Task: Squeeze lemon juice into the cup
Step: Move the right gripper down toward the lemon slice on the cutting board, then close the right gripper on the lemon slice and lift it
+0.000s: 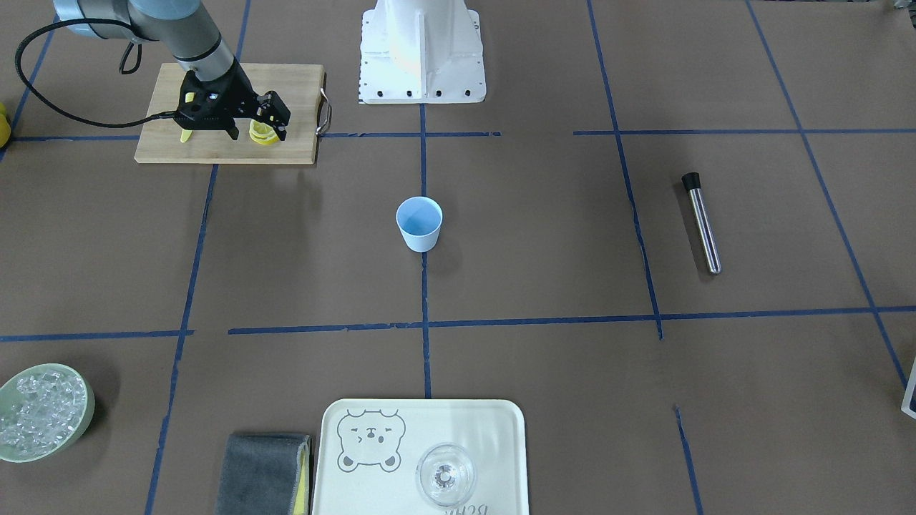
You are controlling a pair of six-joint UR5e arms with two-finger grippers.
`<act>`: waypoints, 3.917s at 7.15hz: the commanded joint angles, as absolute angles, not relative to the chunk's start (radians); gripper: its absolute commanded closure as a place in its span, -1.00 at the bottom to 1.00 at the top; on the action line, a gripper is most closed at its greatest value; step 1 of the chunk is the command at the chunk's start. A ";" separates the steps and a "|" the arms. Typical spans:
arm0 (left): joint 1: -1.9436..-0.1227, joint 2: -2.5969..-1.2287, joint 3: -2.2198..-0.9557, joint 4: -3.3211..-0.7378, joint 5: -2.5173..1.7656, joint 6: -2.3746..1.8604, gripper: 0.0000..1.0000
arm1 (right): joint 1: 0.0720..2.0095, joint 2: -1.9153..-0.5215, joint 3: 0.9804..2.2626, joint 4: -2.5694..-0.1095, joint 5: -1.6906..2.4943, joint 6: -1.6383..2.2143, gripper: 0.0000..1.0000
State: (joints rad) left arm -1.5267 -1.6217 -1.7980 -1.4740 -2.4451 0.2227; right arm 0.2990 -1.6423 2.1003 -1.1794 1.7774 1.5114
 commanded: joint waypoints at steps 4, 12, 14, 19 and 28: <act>-1.526 -1.621 -1.802 -1.474 -2.447 0.222 -1.00 | 0.233 -1.657 2.128 -1.203 1.733 1.565 -0.99; -1.528 -1.621 -1.801 -1.474 -2.456 0.222 -1.00 | 0.210 -1.674 2.121 -1.204 1.732 1.565 -0.77; -1.528 -1.618 -1.802 -1.474 -2.457 0.222 -1.00 | 0.204 -1.674 2.120 -1.204 1.732 1.566 -0.62; -1.529 -1.617 -1.804 -1.474 -2.457 0.224 -1.00 | 0.201 -1.672 2.125 -1.204 1.732 1.582 -0.14; -1.529 -1.615 -1.818 -1.470 -2.461 0.225 -1.00 | 0.216 -1.713 2.197 -1.204 1.732 1.582 -0.16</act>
